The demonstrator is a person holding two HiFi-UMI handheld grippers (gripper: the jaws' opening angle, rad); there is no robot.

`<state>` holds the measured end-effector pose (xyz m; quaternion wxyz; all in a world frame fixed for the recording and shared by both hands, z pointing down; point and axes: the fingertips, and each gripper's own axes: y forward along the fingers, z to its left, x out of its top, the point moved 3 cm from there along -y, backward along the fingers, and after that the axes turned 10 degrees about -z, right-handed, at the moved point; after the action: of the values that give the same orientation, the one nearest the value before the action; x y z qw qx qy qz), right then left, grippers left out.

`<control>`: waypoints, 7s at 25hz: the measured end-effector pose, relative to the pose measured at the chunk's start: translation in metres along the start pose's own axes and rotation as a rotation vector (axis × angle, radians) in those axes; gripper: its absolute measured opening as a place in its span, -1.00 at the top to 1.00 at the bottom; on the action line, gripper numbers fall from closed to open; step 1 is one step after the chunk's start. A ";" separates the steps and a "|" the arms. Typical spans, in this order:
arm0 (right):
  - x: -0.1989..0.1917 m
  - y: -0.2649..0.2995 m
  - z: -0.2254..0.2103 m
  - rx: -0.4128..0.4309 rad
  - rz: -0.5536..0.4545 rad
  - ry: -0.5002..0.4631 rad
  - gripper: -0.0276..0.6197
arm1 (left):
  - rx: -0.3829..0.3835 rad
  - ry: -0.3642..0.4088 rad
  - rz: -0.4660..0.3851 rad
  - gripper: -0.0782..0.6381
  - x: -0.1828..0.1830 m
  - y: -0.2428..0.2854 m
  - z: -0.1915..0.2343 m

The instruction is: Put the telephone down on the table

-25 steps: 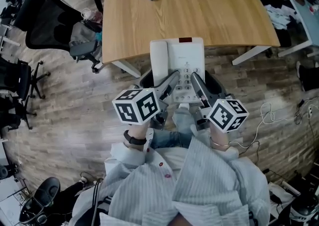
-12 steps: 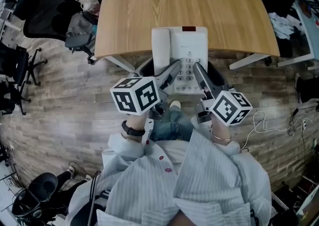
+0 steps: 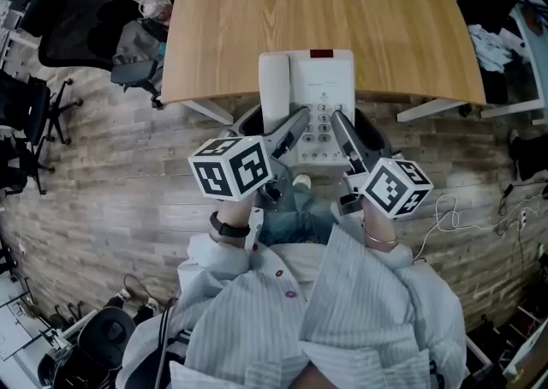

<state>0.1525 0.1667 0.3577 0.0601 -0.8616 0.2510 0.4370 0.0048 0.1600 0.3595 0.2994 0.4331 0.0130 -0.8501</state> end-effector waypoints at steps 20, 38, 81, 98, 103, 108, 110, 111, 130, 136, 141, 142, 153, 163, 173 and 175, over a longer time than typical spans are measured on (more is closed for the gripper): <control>0.041 0.186 -0.046 -0.076 0.028 0.044 0.23 | -0.011 -0.025 0.072 -0.27 0.102 0.146 0.092; 0.052 0.293 -0.055 -0.116 0.019 0.085 0.23 | -0.018 -0.013 0.125 -0.27 0.167 0.214 0.155; 0.069 0.328 -0.150 -0.112 0.167 0.162 0.23 | 0.121 -0.060 0.183 -0.27 0.133 0.303 0.155; 0.041 0.358 -0.215 -0.164 0.234 0.207 0.23 | 0.153 -0.095 0.254 -0.27 0.095 0.360 0.193; 0.030 0.363 -0.230 -0.172 0.248 0.215 0.23 | 0.174 -0.104 0.266 -0.27 0.082 0.369 0.202; 0.020 0.368 -0.243 -0.184 0.268 0.222 0.23 | 0.192 -0.111 0.283 -0.27 0.071 0.378 0.212; 0.016 0.369 -0.247 -0.188 0.277 0.221 0.23 | 0.199 -0.114 0.287 -0.27 0.067 0.380 0.215; 0.014 0.369 -0.249 -0.191 0.281 0.222 0.23 | 0.202 -0.116 0.289 -0.27 0.065 0.380 0.216; 0.001 0.372 -0.271 -0.163 0.310 0.199 0.23 | 0.201 -0.073 0.259 -0.27 0.045 0.391 0.223; -0.001 0.375 -0.273 -0.160 0.317 0.178 0.23 | 0.203 -0.058 0.244 -0.27 0.042 0.394 0.225; -0.005 0.378 -0.274 -0.157 0.342 0.157 0.23 | 0.212 -0.056 0.249 -0.26 0.040 0.397 0.232; -0.005 0.378 -0.274 -0.155 0.341 0.157 0.23 | 0.211 -0.057 0.248 -0.26 0.040 0.397 0.232; -0.004 0.378 -0.274 -0.140 0.339 0.162 0.23 | 0.157 -0.040 0.265 -0.27 0.040 0.400 0.230; 0.007 0.372 -0.274 -0.164 0.314 0.123 0.23 | 0.170 -0.022 0.218 -0.28 0.051 0.393 0.230; 0.020 0.360 -0.254 -0.147 0.321 0.088 0.23 | 0.114 -0.052 0.218 -0.28 0.070 0.369 0.223; 0.025 0.358 -0.247 -0.144 0.318 0.085 0.23 | 0.099 -0.053 0.209 -0.28 0.076 0.365 0.216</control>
<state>0.1699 -0.2326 0.5310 -0.0824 -0.8309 0.3542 0.4212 0.0036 -0.2382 0.5251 0.3650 0.4235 -0.0821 -0.8250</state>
